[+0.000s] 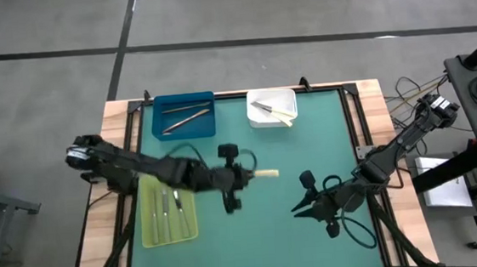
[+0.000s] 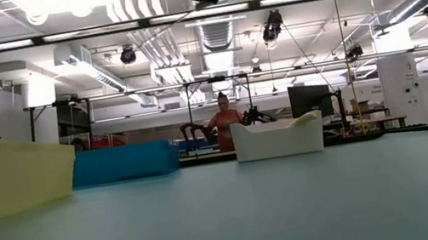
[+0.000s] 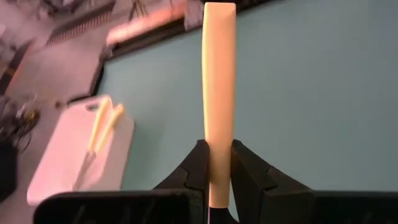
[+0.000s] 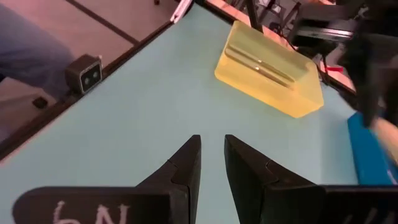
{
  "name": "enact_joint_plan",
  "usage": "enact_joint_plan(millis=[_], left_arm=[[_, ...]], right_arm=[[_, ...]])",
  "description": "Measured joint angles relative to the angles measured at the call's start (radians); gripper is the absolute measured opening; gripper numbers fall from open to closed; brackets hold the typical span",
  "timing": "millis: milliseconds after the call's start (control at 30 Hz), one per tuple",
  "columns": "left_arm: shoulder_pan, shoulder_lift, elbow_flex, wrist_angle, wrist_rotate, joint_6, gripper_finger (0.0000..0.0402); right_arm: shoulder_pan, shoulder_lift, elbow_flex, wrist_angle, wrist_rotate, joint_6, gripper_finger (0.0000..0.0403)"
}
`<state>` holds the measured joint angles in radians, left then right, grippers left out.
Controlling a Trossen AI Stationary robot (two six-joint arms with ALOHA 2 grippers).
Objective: Sort silverware by color (type)
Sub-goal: Put the yellow knife into the white bin
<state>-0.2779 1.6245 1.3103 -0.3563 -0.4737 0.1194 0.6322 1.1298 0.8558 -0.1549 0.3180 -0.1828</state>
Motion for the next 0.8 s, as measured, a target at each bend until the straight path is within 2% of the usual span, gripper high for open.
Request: enact_joint_plan(millis=[200,400,600,800], left_arm=[[0.169,-0.062,-0.116,0.250,0.200,0.133,0.0023],[0.323,-0.049,-0.140,0.410,0.406,0.224,0.0023],[0.440,-0.004,-0.117,0.460,0.573,0.295,0.0023],[0.524,0.089,-0.036,0.485,0.681,0.348,0.0023]], right_arm=[[0.000,-0.065,-0.026,-0.033,-0.003,-0.010,0.0063],[-0.001,-0.174,-0.083,-0.026,-0.002,-0.012,0.0063],[-0.003,-0.257,-0.118,-0.015,-0.002,-0.056,0.0063],[-0.009,-0.311,-0.135,-0.010,-0.002,-0.122,0.0063]])
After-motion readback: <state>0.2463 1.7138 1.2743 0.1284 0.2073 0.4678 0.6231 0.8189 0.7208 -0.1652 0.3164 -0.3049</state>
